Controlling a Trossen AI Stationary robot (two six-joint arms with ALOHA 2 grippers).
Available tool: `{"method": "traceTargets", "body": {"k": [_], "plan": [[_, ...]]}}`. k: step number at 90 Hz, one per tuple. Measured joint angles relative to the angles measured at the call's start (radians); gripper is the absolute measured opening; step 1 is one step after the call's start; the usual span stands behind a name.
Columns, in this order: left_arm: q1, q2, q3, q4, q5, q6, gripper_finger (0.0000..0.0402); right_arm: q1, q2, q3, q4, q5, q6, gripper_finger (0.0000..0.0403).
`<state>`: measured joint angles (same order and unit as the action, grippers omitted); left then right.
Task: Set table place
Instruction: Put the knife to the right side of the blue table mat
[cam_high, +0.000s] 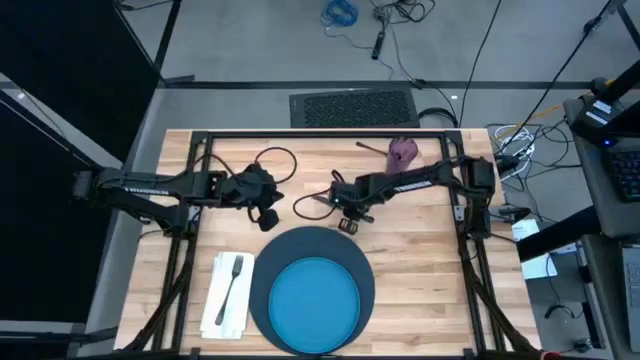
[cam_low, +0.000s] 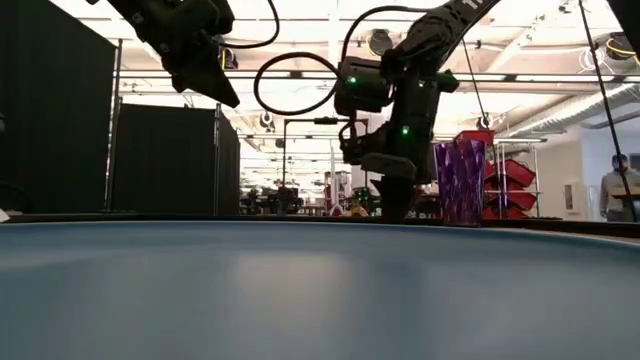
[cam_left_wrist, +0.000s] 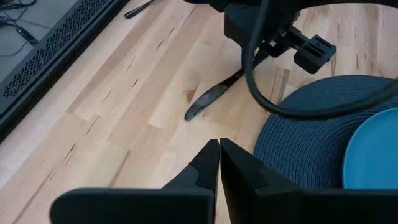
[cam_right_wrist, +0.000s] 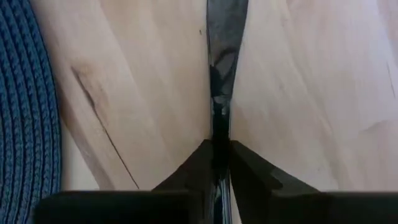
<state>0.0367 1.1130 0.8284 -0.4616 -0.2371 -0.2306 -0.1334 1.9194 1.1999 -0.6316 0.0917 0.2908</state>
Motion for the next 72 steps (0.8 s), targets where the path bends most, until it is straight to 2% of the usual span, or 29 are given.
{"method": "traceTargets", "body": {"k": [14, 30, 51, 72], "plan": [[0.0, 0.0, 0.0, -0.006, 0.0, 0.0, 0.0, 0.028, -0.003, 0.001, -0.079, 0.001, 0.09, 0.0004], [-0.004, 0.0, 0.0, -0.037, 0.0, 0.0, 0.0, 0.072, -0.003, 0.001, -0.228, -0.048, 0.26, 0.0], [-0.006, 0.0, 0.0, -0.058, 0.0, 0.0, 0.0, 0.168, -0.002, -0.001, -0.243, -0.058, 0.406, 0.0], [-0.007, 0.0, 0.0, -0.077, 0.0, 0.007, 0.0, 0.303, -0.001, -0.002, -0.263, -0.096, 0.618, 0.0]]}}
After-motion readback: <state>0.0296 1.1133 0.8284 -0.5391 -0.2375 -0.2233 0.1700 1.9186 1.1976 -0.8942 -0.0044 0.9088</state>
